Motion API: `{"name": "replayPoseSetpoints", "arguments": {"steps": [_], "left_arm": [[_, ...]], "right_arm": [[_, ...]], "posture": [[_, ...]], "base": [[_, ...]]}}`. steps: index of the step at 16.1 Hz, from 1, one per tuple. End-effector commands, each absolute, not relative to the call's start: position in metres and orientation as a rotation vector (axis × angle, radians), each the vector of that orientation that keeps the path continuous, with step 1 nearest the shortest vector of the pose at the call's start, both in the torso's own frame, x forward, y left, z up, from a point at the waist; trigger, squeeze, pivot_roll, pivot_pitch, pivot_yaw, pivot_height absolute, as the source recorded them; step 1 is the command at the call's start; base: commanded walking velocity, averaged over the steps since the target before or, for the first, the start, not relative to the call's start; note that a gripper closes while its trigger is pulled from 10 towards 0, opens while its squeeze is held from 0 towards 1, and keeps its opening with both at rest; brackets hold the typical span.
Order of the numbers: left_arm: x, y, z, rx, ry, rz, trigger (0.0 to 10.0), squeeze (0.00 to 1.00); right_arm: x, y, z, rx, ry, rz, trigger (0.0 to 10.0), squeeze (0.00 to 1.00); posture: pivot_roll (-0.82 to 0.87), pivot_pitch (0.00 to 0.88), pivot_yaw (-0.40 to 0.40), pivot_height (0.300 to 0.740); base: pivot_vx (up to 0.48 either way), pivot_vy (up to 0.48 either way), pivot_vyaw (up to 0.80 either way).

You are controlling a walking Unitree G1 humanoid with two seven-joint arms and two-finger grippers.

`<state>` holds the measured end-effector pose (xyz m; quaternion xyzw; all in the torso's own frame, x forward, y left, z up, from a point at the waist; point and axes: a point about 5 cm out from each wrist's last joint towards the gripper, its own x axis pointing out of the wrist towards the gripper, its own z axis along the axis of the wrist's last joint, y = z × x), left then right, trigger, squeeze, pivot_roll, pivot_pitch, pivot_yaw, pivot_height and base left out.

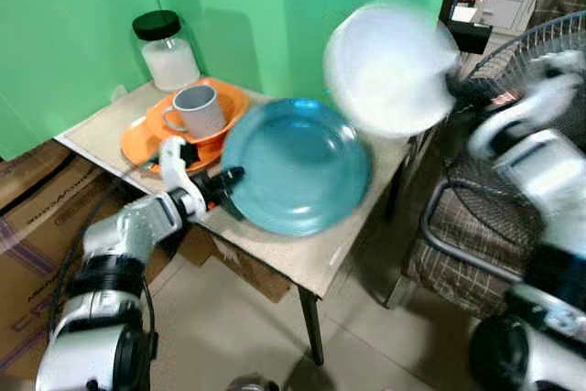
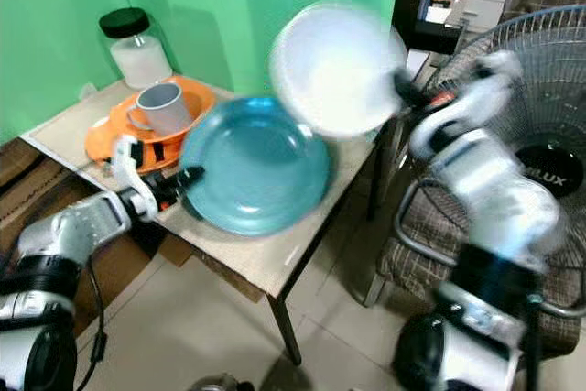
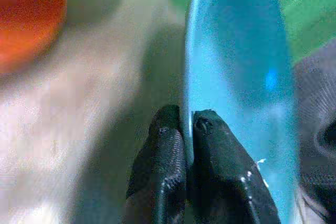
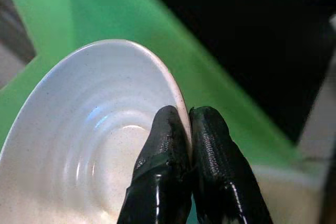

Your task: Setting the table

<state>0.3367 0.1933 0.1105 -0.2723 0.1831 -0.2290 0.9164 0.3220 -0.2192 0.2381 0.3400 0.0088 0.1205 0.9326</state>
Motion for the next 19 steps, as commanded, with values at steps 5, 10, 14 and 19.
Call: {"name": "replayPoseSetpoints", "arguments": {"steps": [5, 10, 14, 19], "left_arm": [[0.319, 0.212, 0.175, -0.442, 0.007, -0.366, 0.0, 0.00], [0.305, 0.221, 0.248, -0.345, -0.294, -0.288, 0.0, 0.00], [0.303, 0.217, 0.273, -0.304, -0.382, -0.258, 0.0, 0.00], [0.303, 0.204, 0.274, -0.319, -0.382, -0.294, 0.0, 0.00]], "right_arm": [[0.321, -0.227, 0.211, 0.696, 0.111, 0.140, 0.0, 0.00], [0.323, -0.185, 0.176, 0.655, 0.305, 0.194, 0.0, 0.00], [0.328, -0.157, 0.163, 0.582, 0.391, 0.251, 0.0, 0.00], [0.332, -0.124, 0.153, 0.464, 0.434, 0.317, 10.0, 0.00]], "posture": [[0.06, 0.000, 0.102, 0.740], [0.09, 0.000, 0.081, 0.740], [0.09, 0.000, 0.078, 0.740], [0.09, 0.000, 0.079, 0.740]], "base": [[0.000, 0.000, 0.00], [0.000, 0.000, 0.00], [0.000, 0.000, 0.00], [0.000, 0.000, 0.00]]}}
